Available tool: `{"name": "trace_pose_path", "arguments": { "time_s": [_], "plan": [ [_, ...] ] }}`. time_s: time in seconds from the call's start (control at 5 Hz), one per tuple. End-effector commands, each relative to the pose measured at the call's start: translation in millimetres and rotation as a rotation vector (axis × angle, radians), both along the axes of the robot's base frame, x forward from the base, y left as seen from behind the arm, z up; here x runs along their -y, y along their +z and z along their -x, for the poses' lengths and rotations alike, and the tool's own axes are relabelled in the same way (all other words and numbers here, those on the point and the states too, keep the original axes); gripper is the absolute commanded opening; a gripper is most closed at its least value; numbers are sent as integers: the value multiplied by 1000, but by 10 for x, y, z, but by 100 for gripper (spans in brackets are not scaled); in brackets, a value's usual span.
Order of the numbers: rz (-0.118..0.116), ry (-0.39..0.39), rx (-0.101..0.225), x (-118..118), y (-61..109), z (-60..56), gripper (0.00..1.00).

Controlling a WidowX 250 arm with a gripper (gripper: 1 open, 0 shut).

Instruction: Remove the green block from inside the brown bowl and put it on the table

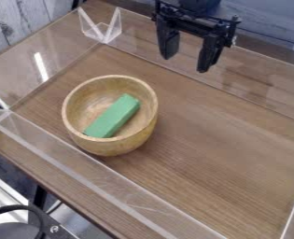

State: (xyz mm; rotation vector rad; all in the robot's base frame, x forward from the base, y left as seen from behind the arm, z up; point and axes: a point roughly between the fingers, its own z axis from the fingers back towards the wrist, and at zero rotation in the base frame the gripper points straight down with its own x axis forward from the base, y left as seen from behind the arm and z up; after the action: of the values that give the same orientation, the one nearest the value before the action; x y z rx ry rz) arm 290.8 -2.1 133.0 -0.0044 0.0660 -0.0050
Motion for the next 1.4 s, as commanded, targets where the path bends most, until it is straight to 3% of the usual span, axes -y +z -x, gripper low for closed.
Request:
{"name": "trace_pose_path", "arguments": {
  "time_s": [0.0,0.4,0.8,1.2],
  "plan": [
    [-9,-1,-16,-95,-57,69,100],
    [-28,14,-8,-472,-165,386,100],
    [-37,29,-2,-794,-250,537,100],
    [-36,32,-17,-821,-347,580,100]
  ]
}}
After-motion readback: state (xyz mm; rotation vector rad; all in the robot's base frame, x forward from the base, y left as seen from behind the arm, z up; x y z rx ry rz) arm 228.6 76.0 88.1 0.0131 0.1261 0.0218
